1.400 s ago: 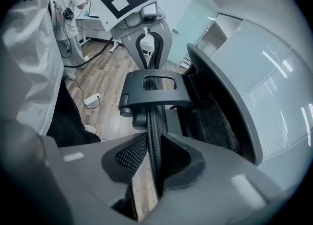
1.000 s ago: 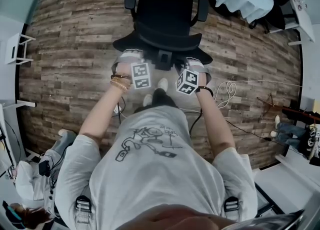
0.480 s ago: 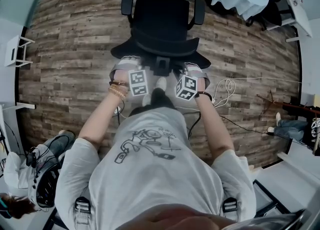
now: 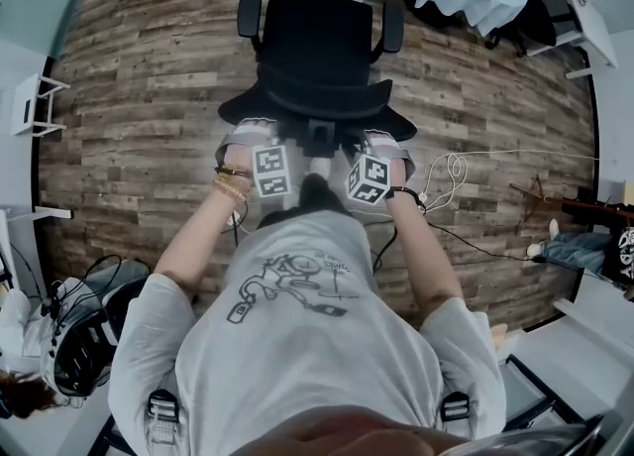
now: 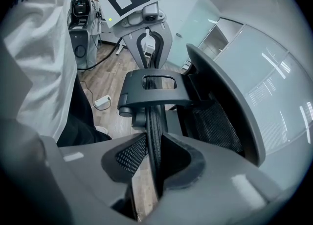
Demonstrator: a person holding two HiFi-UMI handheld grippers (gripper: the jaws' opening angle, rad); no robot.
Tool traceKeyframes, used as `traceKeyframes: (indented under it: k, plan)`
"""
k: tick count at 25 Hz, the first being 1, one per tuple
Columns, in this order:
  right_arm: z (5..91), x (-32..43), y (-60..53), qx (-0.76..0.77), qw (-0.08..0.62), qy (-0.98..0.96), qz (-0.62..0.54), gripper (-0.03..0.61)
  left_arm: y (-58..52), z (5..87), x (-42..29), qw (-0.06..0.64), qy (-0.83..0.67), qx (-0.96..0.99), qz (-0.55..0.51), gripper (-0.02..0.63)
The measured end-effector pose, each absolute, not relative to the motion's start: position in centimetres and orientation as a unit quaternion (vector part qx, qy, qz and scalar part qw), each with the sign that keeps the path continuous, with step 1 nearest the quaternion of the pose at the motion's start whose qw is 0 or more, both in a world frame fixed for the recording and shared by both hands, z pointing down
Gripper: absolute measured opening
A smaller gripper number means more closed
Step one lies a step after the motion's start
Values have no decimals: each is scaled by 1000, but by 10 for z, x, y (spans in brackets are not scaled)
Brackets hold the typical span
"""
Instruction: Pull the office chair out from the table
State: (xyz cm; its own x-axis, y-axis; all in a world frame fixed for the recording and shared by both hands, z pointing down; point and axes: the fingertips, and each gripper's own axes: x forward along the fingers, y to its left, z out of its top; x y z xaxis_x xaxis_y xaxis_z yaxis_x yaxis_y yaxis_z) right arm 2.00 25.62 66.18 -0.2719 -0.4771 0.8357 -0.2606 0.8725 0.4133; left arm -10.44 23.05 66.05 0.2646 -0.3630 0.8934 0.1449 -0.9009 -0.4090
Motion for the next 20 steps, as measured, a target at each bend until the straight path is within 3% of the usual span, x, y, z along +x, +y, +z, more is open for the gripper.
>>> traceKeyframes:
  k: [17, 20]
  plan:
    - [640, 16, 266, 255, 520, -815, -31, 112, 237, 630, -110, 149, 120, -826, -530, 110]
    - [627, 13, 272, 282, 477, -832, -2, 83, 236, 613, -114, 128, 157, -848, -490, 50]
